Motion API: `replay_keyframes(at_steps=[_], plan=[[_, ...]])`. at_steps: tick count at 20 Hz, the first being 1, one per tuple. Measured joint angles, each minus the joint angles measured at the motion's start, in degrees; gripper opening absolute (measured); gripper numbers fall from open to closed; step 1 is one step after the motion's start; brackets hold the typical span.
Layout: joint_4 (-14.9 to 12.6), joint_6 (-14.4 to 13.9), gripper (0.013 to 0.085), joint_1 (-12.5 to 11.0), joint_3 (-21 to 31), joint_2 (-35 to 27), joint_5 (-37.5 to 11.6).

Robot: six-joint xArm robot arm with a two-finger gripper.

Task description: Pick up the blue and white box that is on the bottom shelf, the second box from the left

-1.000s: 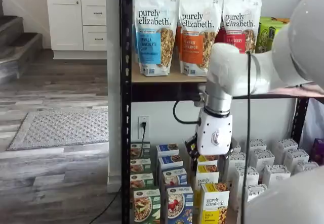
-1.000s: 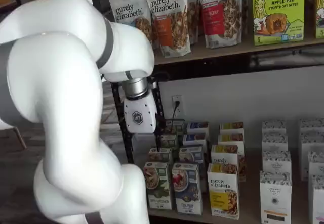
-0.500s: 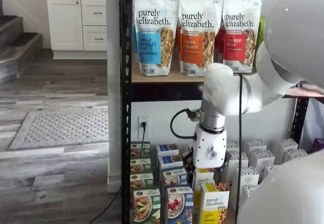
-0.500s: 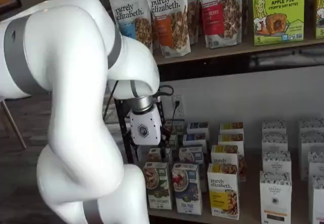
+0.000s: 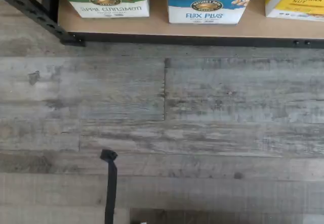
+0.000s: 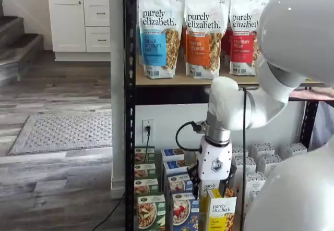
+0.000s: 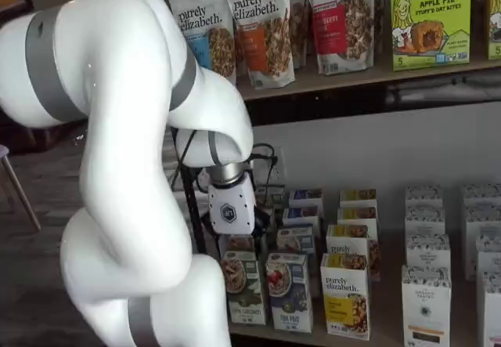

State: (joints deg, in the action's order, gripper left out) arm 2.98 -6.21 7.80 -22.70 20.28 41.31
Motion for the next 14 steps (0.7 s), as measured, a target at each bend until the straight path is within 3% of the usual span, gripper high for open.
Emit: replay_keyframes(at_steps=[14], plan=[[0.83,1.94,0.0850,-0.97,-1.50,-7.91,-6.41]])
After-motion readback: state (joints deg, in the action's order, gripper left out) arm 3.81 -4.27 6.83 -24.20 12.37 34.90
